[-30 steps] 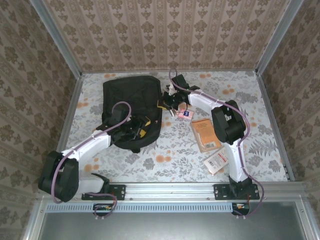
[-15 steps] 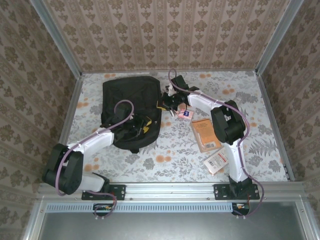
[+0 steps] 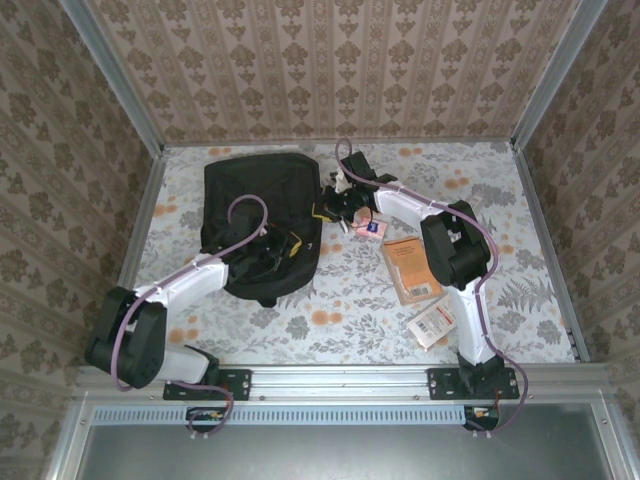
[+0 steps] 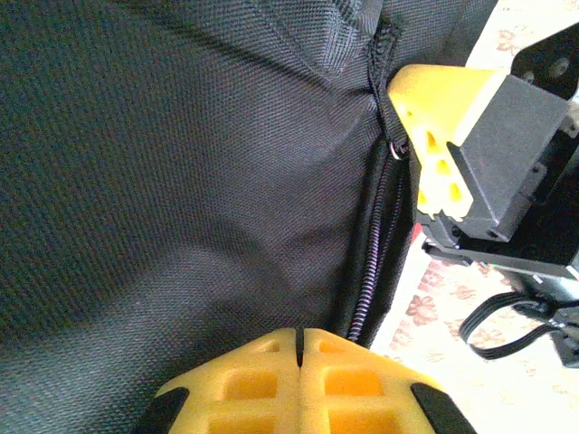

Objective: Pack the student bag

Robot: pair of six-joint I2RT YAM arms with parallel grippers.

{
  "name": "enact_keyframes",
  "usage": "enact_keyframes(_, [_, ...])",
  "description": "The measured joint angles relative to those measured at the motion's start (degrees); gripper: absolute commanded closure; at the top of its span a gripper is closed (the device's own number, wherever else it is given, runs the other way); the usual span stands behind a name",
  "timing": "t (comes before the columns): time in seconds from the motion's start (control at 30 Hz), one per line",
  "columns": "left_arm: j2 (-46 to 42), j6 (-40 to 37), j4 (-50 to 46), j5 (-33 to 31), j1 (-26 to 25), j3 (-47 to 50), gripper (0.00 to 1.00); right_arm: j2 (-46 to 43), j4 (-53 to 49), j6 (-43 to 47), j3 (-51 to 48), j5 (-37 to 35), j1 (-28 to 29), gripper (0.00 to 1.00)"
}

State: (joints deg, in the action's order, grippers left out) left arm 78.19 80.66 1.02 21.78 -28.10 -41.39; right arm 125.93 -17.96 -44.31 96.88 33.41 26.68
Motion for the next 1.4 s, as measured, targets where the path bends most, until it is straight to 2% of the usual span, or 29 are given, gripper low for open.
enact_keyframes(0.1, [-1.6, -4.3, -3.4, -1.2, -0.2, -0.5, 1.0, 0.0, -0.4, 0.2, 0.0, 0.0, 0.0, 1.0])
enact_keyframes(0.3, [-6.5, -14.1, -9.8, -4.5, -1.7, -2.3, 1.0, 0.0, -3.3, 0.7, 1.7, -0.4, 0.1, 1.0])
enact_keyframes(0.5, [-9.5, -20.8, -14.6, -7.1, -4.1, -2.3, 1.0, 0.0, -5.4, 1.3, 2.8, -0.9, 0.4, 1.0])
enact_keyframes(0.87, [-14.4, -26.1, -24.4, -7.8, -5.1, -1.8, 1.0, 0.0, -6.9, 3.1, 3.1, -4.2, -0.5, 1.0])
enact_keyframes(1.17, [-20.1, -30.4, -32.1, -8.6, -2.9, -1.6, 1.0, 0.0, -10.7, 6.3, 6.1, -6.1, -1.4, 1.0])
enact_keyframes(1.2, [-20.8, -31.1, -32.8, -8.9, -2.5, -1.6, 1.0, 0.0, -11.3, 6.7, 6.7, -6.1, -1.3, 0.93])
enact_keyframes(1.23, [-21.5, -31.6, -33.3, -9.2, -2.2, -1.6, 1.0, 0.0, -12.0, 7.2, 7.5, -6.1, -1.3, 0.73])
enact_keyframes(1.27, [-22.0, -32.0, -33.8, -9.4, -2.1, -1.6, 1.0, 0.0, -12.4, 7.3, 7.9, -6.0, -1.3, 0.6])
enact_keyframes(1.3, [-22.4, -32.3, -34.0, -9.5, -2.1, -1.6, 1.0, 0.0, -12.6, 8.1, 8.5, -6.2, -1.2, 0.51])
enact_keyframes(1.4, [-22.3, -32.6, -34.2, -9.2, -2.2, -1.3, 1.0, -0.2, -12.6, 9.3, 9.0, -7.8, -1.3, 0.38])
